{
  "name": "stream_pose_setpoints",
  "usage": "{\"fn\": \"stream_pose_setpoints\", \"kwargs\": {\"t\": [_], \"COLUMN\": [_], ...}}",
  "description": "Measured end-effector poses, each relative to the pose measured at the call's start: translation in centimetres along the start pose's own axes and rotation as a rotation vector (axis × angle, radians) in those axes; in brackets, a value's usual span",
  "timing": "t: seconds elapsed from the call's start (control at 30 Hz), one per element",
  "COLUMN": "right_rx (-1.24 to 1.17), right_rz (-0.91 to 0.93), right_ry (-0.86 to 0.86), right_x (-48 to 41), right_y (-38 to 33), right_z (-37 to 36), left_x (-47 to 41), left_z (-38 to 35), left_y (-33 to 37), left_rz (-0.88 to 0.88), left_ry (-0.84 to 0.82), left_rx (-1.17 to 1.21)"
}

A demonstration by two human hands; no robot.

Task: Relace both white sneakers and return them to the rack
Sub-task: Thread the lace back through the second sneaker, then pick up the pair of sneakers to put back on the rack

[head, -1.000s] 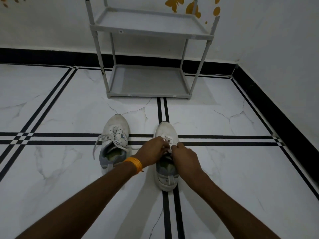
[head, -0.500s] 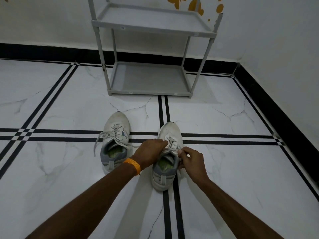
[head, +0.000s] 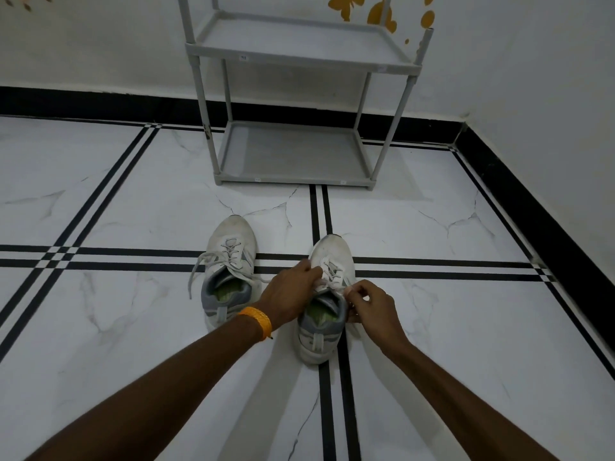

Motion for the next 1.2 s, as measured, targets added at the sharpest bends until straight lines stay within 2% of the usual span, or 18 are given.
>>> {"fn": "stream_pose_setpoints", "kwargs": {"t": [0.1,0.17,0.23,0.27,0.33,0.37,0.43,0.57,0.67,0.77,1.03,1.2], "right_rx": [0.121,0.171,0.148,0.133,0.114,0.109,0.12,0.188,0.228,0.281,0.341,0.306], "right_rz": [-0.011,0.004,-0.006,-0.013,-0.011,0.006,0.047,0.163,0.232,0.221,0.265,0.317], "right_ry": [-0.131,-0.11,-0.082,-0.078,-0.075,-0.081,-0.111,-0.147,-0.123,-0.098,-0.03,-0.027], "right_x": [0.1,-0.3,-1.0,-1.4,-2.4,-3.0,-3.9,-4.9,-5.5,-6.6,-7.1,-6.1], "right_y": [-0.1,-0.4,-1.0,-1.5,-2.6,-3.2,-4.3,-5.7,-5.3,-4.3,-6.7,-14.2], "right_z": [-1.1,-1.5,-2.1,-2.4,-3.2,-3.7,-4.8,-7.3,-8.6,-8.8,-5.4,-0.5], "left_x": [1.0,2.7,5.0,6.1,7.6,8.0,8.6,7.9,5.9,4.4,1.4,-0.4], "left_z": [4.5,7.5,9.1,9.3,8.4,7.8,6.6,4.6,3.8,3.9,5.8,12.5], "left_y": [-2.6,-7.1,-12.4,-14.3,-15.7,-15.3,-14.9,-15.9,-15.1,-15.0,-12.2,-9.1], "left_rz": [0.168,0.402,0.676,0.79,0.912,0.922,0.898,0.837,0.724,0.66,0.589,0.575], "left_ry": [0.235,0.331,0.243,0.163,-0.007,-0.092,-0.169,0.009,0.06,0.117,0.135,0.165], "left_rx": [0.079,0.06,0.015,0.085,0.432,0.55,0.601,0.443,0.425,0.436,0.477,0.518]}}
Point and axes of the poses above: each hand's wrist, its own x-axis away from the middle knuckle, its own z-axis out of the back of the hand, y = z × x, the point moved 5 cm from there along -x, towards the middle knuckle, and after that the axes turned 4 degrees about y, right-handed, at the moved point
